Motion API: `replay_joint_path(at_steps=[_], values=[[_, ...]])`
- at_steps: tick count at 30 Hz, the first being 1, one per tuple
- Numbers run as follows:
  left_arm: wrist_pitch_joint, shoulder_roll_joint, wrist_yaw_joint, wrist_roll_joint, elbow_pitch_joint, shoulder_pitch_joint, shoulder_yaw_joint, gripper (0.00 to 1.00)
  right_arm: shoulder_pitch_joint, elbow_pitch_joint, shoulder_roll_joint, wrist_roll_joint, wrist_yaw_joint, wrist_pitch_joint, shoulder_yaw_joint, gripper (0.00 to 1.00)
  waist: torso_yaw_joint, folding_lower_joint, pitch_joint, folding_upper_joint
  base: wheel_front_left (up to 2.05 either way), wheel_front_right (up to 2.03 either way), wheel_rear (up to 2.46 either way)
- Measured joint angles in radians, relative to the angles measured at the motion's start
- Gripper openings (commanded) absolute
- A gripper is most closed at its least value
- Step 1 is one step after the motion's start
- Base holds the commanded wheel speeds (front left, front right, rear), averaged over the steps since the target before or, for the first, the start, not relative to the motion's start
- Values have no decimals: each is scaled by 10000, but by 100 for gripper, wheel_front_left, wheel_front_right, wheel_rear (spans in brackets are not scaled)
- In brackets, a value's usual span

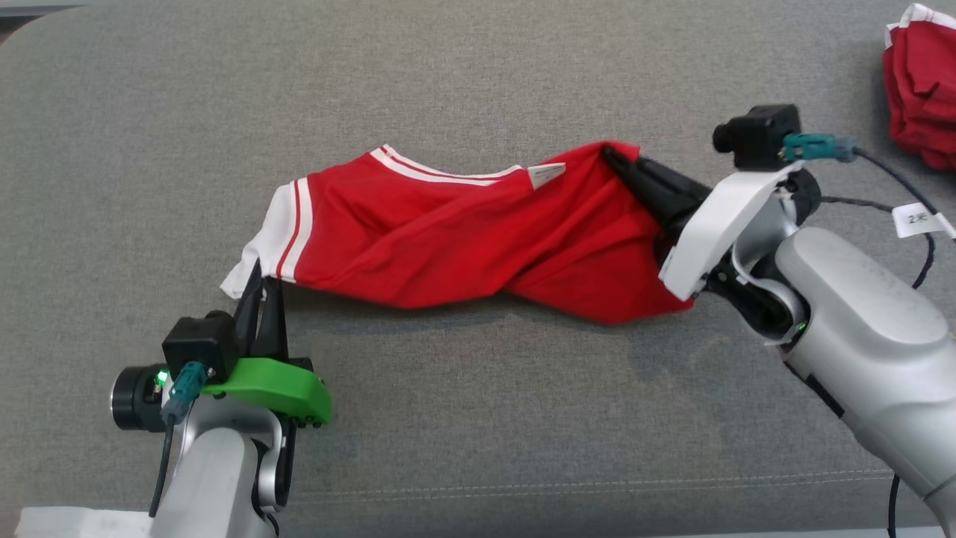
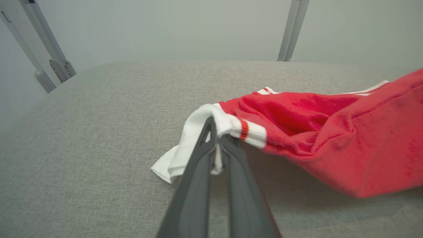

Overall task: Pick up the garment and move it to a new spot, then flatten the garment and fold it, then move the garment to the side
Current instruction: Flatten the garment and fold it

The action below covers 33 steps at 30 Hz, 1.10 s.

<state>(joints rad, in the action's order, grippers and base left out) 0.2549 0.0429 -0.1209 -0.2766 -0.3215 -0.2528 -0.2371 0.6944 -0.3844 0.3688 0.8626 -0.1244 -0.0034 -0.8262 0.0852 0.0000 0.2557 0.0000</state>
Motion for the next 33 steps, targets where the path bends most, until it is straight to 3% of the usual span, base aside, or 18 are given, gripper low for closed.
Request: replay_joint_path(at_steps=[4,12,14,16,21,33], values=[[0,-2,0,69,476,-121,92,0,206,362,173,25,0,-614,497,0,-125,0,-112,0,0,0,0],[13,36,0,443,2245,-818,389,0,534,1590,564,-15,-2,-2869,2111,0,-583,0,-444,0,0,0,0],[13,48,21,506,2311,-781,278,0,394,1580,640,71,12,-2571,2117,0,-721,0,-519,0,0,0,0],[12,58,81,514,2019,-318,-107,0,-797,1034,830,198,40,-1894,1229,0,-929,0,-619,0,0,0,0],[-165,52,169,489,1452,1072,-614,0,-3113,428,851,644,217,-1189,349,0,-1229,0,-680,0,0,0,0],[-167,58,169,351,1346,1537,-886,0,-3877,882,955,1189,291,-1264,433,0,-1473,0,-520,0,0,0,0]])
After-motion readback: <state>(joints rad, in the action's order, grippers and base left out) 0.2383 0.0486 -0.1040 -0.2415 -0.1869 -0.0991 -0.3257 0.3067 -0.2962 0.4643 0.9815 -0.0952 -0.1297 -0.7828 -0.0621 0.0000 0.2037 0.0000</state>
